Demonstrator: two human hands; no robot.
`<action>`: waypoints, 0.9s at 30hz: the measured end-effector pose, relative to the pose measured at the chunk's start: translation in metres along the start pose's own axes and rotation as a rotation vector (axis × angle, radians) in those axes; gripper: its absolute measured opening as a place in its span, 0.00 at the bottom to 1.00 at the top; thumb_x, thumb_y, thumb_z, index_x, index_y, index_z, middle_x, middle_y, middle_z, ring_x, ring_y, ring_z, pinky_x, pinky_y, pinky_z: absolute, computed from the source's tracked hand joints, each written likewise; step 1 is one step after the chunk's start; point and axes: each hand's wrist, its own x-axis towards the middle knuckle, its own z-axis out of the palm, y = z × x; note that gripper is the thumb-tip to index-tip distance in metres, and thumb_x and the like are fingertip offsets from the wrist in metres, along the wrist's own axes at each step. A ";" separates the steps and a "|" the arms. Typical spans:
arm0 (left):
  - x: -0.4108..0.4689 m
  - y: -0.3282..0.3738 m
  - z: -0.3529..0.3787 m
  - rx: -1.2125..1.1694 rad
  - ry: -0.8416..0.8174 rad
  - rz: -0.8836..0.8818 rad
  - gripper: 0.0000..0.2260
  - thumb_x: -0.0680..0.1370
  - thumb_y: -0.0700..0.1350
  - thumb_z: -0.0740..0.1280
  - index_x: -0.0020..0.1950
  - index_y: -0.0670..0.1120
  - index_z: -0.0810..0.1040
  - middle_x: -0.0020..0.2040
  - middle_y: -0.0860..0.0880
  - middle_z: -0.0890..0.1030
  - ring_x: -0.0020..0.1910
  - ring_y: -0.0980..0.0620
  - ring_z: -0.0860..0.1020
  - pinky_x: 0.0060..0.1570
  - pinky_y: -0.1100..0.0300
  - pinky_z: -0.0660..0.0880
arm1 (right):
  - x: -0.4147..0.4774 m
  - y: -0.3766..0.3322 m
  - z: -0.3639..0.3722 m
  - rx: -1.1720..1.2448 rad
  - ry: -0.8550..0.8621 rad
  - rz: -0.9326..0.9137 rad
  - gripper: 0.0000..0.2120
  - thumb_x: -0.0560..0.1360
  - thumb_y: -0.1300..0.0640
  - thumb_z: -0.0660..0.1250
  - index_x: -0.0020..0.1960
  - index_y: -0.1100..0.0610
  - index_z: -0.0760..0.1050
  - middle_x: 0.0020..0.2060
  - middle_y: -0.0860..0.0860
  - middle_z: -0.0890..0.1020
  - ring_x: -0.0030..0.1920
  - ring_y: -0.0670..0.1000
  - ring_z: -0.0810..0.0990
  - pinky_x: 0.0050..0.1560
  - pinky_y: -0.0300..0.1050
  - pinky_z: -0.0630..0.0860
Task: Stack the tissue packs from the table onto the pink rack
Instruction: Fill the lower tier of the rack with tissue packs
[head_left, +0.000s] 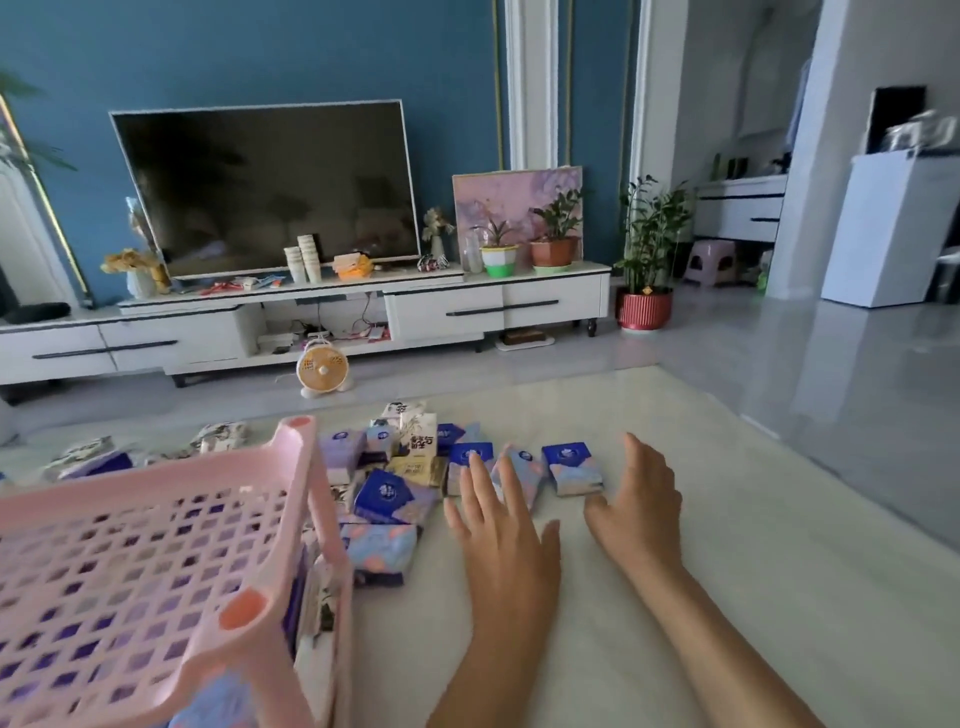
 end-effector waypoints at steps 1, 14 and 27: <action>0.005 0.000 0.010 0.003 0.010 -0.022 0.40 0.60 0.60 0.75 0.65 0.42 0.67 0.61 0.36 0.76 0.59 0.38 0.76 0.51 0.40 0.74 | 0.010 0.003 0.006 0.007 -0.105 -0.013 0.37 0.69 0.60 0.67 0.73 0.59 0.55 0.68 0.58 0.66 0.67 0.58 0.65 0.62 0.49 0.62; 0.012 -0.002 0.024 0.036 -0.028 0.047 0.25 0.62 0.57 0.68 0.56 0.49 0.79 0.52 0.42 0.81 0.45 0.44 0.82 0.37 0.47 0.78 | 0.024 0.012 0.023 -0.057 -0.169 -0.235 0.13 0.73 0.47 0.65 0.55 0.51 0.74 0.53 0.48 0.72 0.61 0.48 0.72 0.57 0.44 0.65; -0.021 -0.005 -0.020 -0.133 -0.038 0.130 0.17 0.55 0.57 0.75 0.35 0.51 0.75 0.30 0.52 0.76 0.28 0.53 0.75 0.25 0.61 0.69 | -0.037 0.012 -0.011 -0.048 -0.069 -0.085 0.19 0.63 0.54 0.71 0.54 0.54 0.75 0.49 0.53 0.78 0.51 0.56 0.75 0.48 0.45 0.69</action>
